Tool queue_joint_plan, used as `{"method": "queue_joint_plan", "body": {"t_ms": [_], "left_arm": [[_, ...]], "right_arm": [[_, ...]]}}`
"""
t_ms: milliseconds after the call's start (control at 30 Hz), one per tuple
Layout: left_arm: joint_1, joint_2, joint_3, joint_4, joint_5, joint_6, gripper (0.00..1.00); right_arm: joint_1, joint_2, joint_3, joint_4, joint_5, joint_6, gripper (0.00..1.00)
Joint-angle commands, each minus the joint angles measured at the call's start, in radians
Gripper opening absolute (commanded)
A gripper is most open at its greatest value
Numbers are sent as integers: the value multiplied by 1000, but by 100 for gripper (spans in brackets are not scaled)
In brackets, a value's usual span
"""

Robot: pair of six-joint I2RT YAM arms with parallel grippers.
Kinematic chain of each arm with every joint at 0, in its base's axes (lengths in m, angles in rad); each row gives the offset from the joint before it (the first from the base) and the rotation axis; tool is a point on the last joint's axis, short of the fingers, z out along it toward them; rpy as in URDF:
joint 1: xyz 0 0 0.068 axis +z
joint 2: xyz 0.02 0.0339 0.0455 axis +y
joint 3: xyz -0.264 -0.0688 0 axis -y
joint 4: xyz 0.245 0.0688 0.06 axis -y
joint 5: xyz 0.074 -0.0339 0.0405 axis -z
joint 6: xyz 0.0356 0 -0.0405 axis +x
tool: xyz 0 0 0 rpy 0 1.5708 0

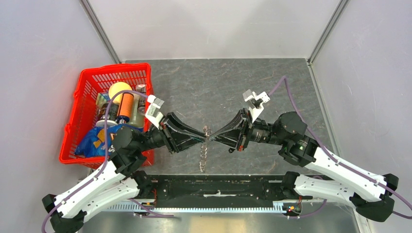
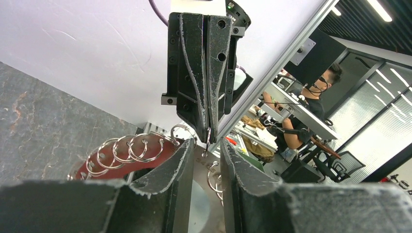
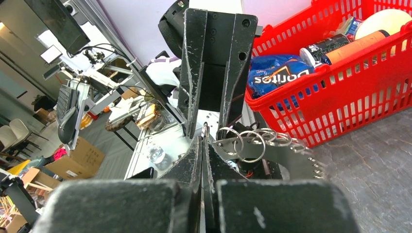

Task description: Put the keys on the keyring

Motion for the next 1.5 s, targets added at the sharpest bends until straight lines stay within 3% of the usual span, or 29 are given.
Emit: {"method": "queue_joint_plan", "body": {"t_ms": [0,433,733,867,1100,1467], "left_arm": [[-2,0,2,63,-1,-35,31],[-2,6,5,67,8,-38,12],[-2,3,-5,62,-3,-45,12],[-2,7,1,62,4,-46,2],[-2,6,5,75,18,-37,2],[-2,2,25,16,48,47,2]], "right_arm": [[-1,-11,2,100,0,18,0],[-1,-16,-17,134,13,24,0],[0,-26,-18,138,18,24,0],[0,-26,-20,138,19,26,0],[-1,-21,-21,131,15,29,0],[-1,-96,-3,-25,36,-22,47]]}}
